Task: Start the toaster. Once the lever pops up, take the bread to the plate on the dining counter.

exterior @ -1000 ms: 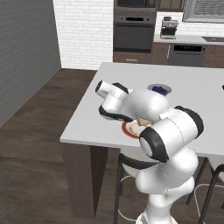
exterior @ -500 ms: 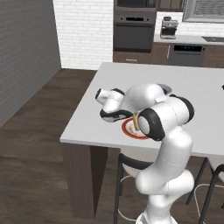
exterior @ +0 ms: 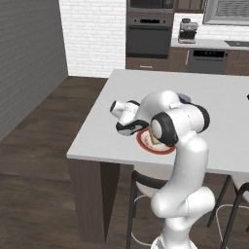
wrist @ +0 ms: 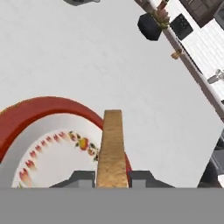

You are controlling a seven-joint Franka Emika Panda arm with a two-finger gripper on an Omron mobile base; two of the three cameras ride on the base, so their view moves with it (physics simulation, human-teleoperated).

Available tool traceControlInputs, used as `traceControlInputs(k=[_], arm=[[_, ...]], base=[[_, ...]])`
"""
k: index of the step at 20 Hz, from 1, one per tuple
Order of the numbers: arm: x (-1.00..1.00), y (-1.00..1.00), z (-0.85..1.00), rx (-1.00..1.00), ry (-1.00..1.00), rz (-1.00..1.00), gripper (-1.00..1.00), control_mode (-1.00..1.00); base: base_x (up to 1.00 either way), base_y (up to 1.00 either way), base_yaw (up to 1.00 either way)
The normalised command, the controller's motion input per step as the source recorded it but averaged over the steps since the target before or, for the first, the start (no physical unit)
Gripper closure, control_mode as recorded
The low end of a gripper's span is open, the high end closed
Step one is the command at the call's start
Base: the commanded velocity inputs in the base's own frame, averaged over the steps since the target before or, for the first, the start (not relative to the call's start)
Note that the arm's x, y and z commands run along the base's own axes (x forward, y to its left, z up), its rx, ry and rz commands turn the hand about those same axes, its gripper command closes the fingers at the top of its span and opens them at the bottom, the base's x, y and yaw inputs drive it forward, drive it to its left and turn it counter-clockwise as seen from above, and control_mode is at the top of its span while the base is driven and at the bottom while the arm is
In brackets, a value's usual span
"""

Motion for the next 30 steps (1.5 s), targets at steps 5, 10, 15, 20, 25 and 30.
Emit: traceControlInputs(k=[5, 10, 15, 20, 25, 30], arm=[[0.21, -0.15, -0.62, 0.00, 0.00, 0.00, 1.00, -1.00], [-0.03, -0.05, -0.27, 0.09, -0.06, 0.00, -1.00, -1.00], [-0.12, -0.07, 0.14, 0.21, -0.20, 0.00, -1.00, -1.00], [0.00, 0.00, 0.02, 0.25, -0.23, 0.00, -1.00, -1.00], [-0.05, 0.05, 0.59, 0.23, -0.44, 0.00, -1.00, -1.00], [-0.27, 0.07, 0.83, 0.26, -0.54, 0.02, -1.00, -1.00]], base=[[0.00, 0.00, 0.00], [0.00, 0.00, 0.00], [0.00, 0.00, 0.00], [0.00, 0.00, 0.00], [0.00, 0.00, 0.00], [0.00, 0.00, 0.00]])
